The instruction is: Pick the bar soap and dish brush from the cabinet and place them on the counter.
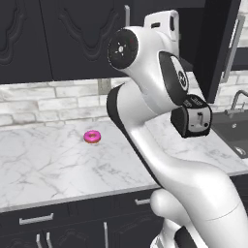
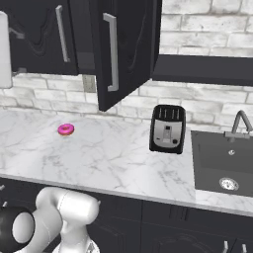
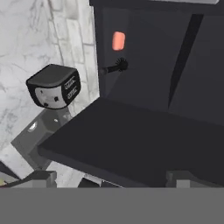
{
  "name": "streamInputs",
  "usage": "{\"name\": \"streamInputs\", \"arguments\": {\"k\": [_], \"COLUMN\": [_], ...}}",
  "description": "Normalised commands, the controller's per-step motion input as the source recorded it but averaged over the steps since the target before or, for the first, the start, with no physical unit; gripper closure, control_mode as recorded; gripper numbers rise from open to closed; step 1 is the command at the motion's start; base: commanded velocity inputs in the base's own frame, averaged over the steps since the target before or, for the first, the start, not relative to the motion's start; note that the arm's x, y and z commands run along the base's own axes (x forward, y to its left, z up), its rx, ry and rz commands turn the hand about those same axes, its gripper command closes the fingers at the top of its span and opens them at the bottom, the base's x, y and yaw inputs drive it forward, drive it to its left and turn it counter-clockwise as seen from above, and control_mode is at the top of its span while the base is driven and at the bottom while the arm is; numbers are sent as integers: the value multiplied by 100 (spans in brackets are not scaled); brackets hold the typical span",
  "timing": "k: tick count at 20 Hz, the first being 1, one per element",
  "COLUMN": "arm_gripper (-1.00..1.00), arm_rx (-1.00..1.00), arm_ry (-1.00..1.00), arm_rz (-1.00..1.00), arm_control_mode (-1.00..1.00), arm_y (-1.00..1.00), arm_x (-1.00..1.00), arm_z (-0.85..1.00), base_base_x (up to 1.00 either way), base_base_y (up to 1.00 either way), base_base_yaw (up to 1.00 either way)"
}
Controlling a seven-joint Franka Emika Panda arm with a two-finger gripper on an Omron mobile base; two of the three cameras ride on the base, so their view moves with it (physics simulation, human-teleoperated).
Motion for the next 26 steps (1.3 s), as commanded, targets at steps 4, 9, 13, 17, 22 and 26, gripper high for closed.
{"name": "streamInputs", "arguments": {"k": [4, 9, 13, 17, 22, 26], "arm_gripper": [-100, -100, -100, -100, -100, -100], "arm_rx": [0, 0, 0, 0, 0, 0], "arm_ry": [-4, -8, -7, -3, 0, 0], "arm_rz": [-11, -3, 0, -4, -20, -22], "arm_control_mode": [-100, -100, -100, -100, -100, -100], "arm_y": [-32, -29, -44, -44, -32, -18], "arm_x": [2, 3, 0, 3, 15, 21], "arm_z": [-14, -22, -26, -17, -7, -2], "base_base_x": [0, 0, 0, 0, 0, 0], "base_base_y": [0, 0, 0, 0, 0, 0], "base_base_yaw": [0, 0, 0, 0, 0, 0]}}
